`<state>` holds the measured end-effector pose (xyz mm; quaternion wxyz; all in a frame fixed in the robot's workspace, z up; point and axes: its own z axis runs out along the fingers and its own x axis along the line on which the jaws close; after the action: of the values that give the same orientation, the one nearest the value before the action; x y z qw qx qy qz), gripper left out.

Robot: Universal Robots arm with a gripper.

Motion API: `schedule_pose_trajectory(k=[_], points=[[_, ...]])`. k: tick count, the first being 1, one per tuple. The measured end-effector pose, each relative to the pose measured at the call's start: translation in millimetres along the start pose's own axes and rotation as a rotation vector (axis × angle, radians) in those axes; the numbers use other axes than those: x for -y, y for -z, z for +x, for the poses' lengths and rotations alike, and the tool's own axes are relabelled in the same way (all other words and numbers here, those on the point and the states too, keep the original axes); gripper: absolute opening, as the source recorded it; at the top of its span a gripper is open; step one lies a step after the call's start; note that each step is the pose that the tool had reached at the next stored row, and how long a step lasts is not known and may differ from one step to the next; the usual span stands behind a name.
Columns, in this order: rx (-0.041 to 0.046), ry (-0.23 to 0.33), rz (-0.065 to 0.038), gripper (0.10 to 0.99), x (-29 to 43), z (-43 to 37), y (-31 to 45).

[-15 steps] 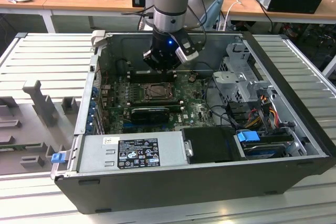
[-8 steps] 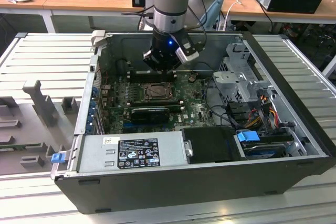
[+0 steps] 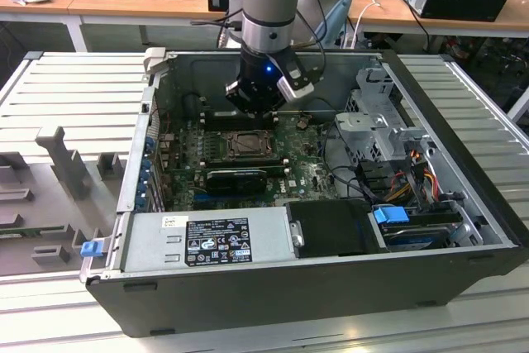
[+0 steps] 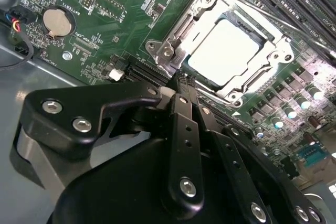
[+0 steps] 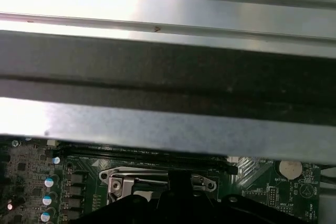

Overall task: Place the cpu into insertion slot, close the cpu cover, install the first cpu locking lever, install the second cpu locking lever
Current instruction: 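Install the second cpu locking lever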

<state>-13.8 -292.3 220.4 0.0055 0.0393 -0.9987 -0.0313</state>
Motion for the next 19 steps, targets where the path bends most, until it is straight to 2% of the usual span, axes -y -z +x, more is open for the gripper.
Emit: schedule_pose_trajectory(k=[6, 7, 8, 9, 11, 19], points=[[-0.0001, 0.0, 0.001, 0.106, 0.6, 0.1, 3.2], [-0.0003, 0.0, 0.003, 0.106, 0.3, 0.1, 9.1], [-0.0008, 0.0, 0.009, 0.106, -0.4, 0.2, 19.4], [-0.0012, 0.0, 0.014, 0.106, 0.4, 0.3, 19.5], [-0.0012, 0.0, 0.016, 0.106, 3.8, 0.6, 19.7], [-0.0013, 0.0, 0.016, 0.106, 11.1, 1.1, 20.0]])
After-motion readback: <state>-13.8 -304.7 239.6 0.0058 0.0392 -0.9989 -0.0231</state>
